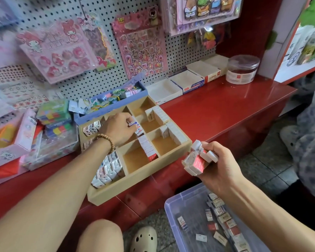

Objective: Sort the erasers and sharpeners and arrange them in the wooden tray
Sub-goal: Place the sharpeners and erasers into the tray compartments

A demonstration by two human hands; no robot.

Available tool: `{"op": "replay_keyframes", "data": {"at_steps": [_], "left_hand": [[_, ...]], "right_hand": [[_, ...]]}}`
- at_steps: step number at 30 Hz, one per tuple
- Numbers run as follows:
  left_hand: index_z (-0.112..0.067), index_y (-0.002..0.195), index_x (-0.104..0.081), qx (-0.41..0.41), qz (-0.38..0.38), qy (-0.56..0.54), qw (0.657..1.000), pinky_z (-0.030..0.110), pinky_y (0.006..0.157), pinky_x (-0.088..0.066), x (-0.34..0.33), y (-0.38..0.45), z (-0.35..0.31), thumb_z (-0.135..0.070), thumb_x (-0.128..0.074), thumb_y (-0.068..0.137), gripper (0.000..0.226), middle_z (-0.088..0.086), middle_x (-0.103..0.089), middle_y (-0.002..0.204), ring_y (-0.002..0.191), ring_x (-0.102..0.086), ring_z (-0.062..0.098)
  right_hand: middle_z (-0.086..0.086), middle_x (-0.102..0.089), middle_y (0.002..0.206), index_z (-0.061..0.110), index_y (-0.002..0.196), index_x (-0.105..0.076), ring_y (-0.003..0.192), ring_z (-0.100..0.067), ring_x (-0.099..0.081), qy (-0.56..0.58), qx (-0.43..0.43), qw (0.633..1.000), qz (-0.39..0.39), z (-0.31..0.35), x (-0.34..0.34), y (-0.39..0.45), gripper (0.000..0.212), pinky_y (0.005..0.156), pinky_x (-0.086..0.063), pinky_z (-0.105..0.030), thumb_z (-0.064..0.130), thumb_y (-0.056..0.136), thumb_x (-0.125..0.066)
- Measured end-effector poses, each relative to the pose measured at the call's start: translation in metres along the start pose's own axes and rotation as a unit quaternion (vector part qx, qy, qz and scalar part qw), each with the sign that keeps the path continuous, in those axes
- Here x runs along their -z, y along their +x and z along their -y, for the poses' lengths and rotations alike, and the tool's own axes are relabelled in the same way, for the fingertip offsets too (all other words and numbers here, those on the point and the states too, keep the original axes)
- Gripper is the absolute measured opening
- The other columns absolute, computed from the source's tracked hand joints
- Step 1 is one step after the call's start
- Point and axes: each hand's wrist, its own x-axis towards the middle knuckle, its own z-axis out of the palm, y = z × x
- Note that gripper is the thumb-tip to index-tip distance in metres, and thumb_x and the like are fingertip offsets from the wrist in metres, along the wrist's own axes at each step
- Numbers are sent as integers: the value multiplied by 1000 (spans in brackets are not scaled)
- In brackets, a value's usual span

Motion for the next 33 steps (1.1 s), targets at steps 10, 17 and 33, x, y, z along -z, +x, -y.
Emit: {"op": "replay_keyframes", "data": {"at_steps": [10,17,33], "left_hand": [[-21,79,-64,-5,34,8,999,38,71,-60,3,8,4,-28,-69,87,13,-5,-70,59,62,-70,6],[-24,85,-60,-14,-9,-30,999,35,77,-57,-20,9,6,-35,-73,82,17,-3,-69,72,75,-70,17],[-24,80,-60,-60,-94,-100,989,24,58,-49,-22,-49,-48,-47,-60,90,26,-10,-67,74,65,-62,9]], "right_hand": [[-18,-55,105,9,83,-52,98,-34,-53,0,-1,1000,2,2,-2,6,8,84,-54,-51,3,86,-47],[-16,-54,98,9,85,-51,90,-32,-60,15,8,1000,-4,7,-1,9,8,98,-46,-54,2,85,-48],[-13,-59,83,9,79,-53,79,-28,-59,23,15,1000,1,3,-13,8,11,77,-56,-47,1,84,-49]]}}
